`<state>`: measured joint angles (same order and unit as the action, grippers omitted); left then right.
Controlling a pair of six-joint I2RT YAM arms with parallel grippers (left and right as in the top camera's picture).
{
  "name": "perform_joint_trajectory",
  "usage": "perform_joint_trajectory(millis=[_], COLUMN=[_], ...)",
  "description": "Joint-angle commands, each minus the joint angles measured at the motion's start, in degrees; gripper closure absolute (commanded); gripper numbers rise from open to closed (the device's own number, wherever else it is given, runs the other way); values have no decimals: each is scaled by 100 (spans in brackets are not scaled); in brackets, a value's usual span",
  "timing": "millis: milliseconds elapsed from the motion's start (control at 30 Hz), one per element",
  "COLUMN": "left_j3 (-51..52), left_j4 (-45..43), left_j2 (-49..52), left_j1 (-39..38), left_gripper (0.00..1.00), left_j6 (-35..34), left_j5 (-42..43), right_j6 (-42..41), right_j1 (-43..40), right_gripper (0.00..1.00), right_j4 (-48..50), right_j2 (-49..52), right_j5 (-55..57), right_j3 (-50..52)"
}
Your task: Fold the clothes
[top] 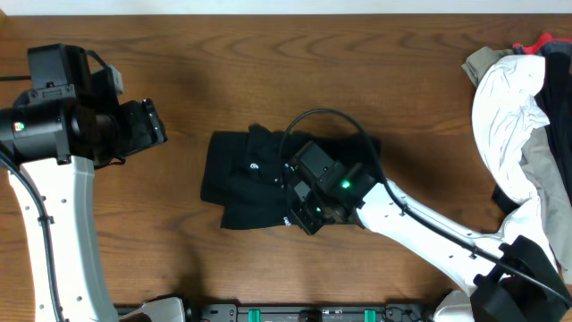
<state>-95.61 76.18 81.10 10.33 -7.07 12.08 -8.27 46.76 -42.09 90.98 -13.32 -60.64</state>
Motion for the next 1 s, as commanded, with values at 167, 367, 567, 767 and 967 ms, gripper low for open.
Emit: perform_joint_trajectory(millis=[167, 367, 567, 767, 967], left_j3=[-98, -98, -98, -98, 195], left_j4=[-11, -74, -199, -275, -323], left_j2=[-61, -17, 17, 59, 190], left_j1=[-20, -186, -396, -463, -463], left_gripper=[20, 20, 20, 20, 20], left_j6=[262, 490, 490, 503, 726], left_j5=[420, 638, 636, 634, 485], right_j6=[-282, -1263, -942, -848, -949], right_j1=[-348, -1718, -3193, -3709, -3740], right_gripper=[80, 51, 34, 38, 28], right_j4=[26, 37, 568, 957, 369], right_j2=[-319, -437, -107, 551, 1047], right_j5=[295, 732, 153, -291, -304], right_j3=[-11, -9, -9, -9, -9])
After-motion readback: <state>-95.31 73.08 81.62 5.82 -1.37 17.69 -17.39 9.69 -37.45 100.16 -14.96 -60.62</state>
